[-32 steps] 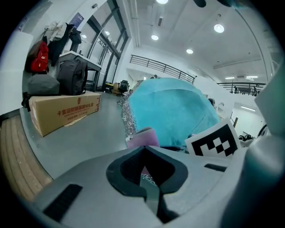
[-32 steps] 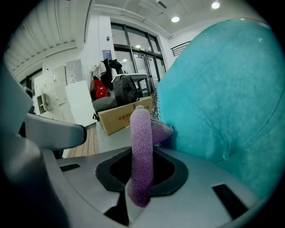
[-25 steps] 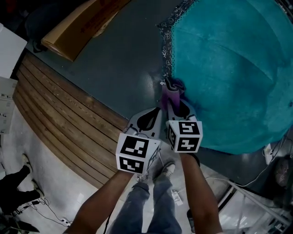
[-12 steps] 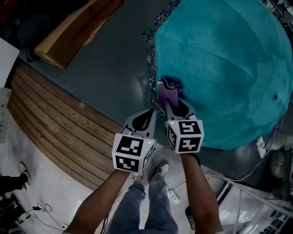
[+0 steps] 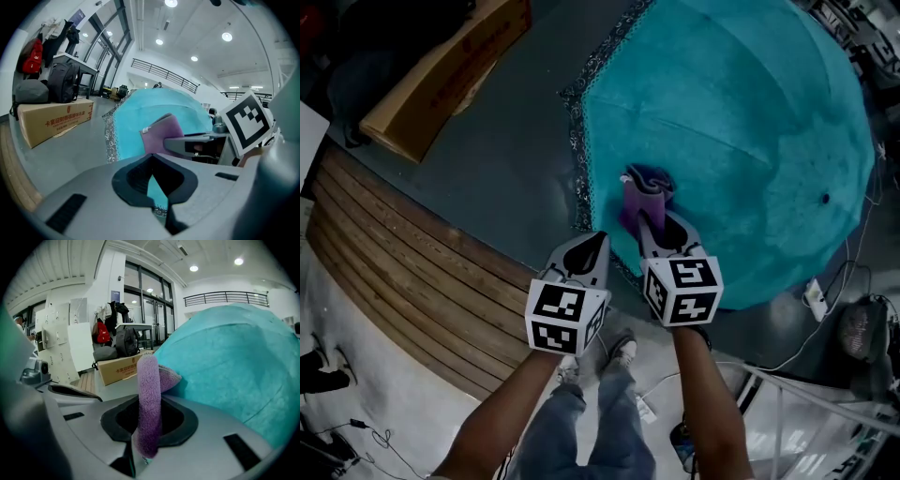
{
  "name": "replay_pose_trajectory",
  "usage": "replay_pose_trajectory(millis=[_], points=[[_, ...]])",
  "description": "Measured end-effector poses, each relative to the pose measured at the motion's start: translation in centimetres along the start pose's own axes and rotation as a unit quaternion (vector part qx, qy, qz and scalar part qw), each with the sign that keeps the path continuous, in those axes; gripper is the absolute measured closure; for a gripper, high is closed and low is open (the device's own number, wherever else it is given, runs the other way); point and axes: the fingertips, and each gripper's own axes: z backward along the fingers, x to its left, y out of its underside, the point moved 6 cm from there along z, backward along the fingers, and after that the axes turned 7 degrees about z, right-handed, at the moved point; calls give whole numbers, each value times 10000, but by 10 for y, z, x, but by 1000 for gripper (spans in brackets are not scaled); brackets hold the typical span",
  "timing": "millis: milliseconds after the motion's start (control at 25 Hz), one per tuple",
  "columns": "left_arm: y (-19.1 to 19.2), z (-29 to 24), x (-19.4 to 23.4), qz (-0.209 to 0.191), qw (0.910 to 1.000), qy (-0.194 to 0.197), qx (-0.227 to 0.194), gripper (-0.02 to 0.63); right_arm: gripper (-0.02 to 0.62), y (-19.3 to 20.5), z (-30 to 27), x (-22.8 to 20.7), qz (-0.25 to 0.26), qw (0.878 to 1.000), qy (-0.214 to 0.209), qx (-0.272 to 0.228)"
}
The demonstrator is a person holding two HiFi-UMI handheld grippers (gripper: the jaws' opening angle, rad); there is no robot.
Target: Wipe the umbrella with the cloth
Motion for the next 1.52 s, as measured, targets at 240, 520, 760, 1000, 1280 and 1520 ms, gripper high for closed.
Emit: replay_pose_trajectory(millis=[240,520,760,1000,1280,1520], points=[[-15,-10,-32,3,9999,89,-74,600,517,-19,33,-34,-47,9999,39,-91],[-31,-27,-80,-122,9996,240,-107,601,517,-38,70,-79,-145,9993,123,-324],[-40,-35,-116,-214,9993,285,-56,601,517,-47,102,-112,-192,9985,195,-479],[-49,-46,-150,-322,9986,406,-58,601,517,-52,128,-150,-287,9971,326,-632],[-58,-61,-183,-472,9978,470,-58,601,517,-50,158,-196,-415,9946,534,-785],[-58,-72,-209,-498,9975,488,-68,601,517,-40,184,-236,-546,9926,722,-811]])
